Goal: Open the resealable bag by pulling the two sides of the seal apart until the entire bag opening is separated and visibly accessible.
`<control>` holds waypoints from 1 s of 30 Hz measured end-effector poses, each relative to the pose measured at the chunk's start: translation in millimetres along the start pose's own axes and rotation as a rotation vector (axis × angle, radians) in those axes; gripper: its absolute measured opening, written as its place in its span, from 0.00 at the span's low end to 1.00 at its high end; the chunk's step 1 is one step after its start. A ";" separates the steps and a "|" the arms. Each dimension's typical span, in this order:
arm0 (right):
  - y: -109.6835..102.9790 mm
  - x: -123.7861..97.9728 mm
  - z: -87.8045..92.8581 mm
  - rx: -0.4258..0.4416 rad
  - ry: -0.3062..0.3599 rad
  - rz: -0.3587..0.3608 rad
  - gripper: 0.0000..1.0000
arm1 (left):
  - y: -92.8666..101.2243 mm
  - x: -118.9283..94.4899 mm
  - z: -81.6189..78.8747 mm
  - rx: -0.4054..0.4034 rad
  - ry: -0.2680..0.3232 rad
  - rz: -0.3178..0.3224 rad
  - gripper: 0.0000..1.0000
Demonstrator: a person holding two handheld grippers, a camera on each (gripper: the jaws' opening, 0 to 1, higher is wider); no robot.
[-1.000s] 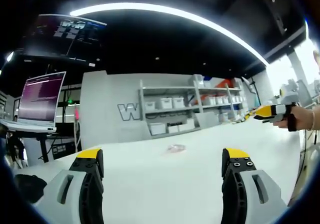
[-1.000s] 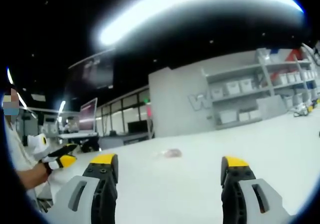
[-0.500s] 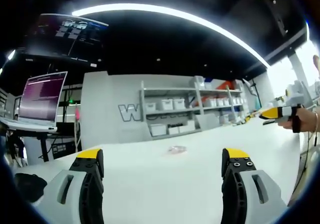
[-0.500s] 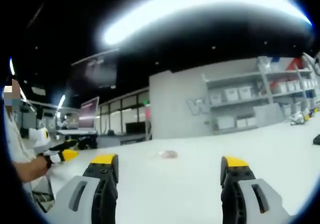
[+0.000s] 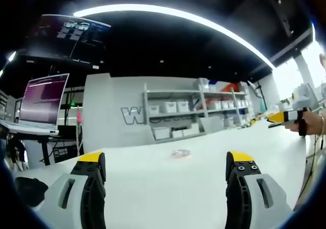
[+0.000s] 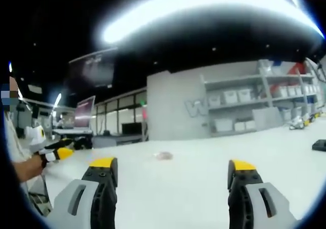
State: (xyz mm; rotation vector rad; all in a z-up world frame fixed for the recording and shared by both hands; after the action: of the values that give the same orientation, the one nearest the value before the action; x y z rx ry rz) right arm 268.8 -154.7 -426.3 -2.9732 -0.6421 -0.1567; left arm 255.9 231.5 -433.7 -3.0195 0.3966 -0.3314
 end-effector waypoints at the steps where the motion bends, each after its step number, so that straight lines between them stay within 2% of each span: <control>1: 0.0 -0.1 -0.1 -0.003 0.001 0.001 0.92 | -0.1 0.0 0.0 0.000 0.000 -0.001 0.97; 12: 0.2 -0.5 2.9 -0.006 -0.008 -0.006 0.93 | -1.0 0.0 1.5 -0.007 -0.015 -0.006 0.97; 30: -2.7 0.4 2.8 -0.011 0.003 -0.016 0.92 | -2.3 -0.1 -0.9 -0.028 0.008 -0.010 0.96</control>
State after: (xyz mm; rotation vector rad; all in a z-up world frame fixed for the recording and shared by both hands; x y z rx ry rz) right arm 268.2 -151.8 -428.9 -2.9786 -0.6674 -0.1670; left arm 256.1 233.7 -432.6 -3.0492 0.3902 -0.3419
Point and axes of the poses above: the point that each gripper's makers call its tool centre point, and the gripper's own axes: x roughly forward along the fingers, y roughly to its right, z roughly out of its underside, the point moved 7 cm from there along -x, roughly backward along the fingers, and after that the axes turned 3 degrees about -y, right-handed, at the moved point
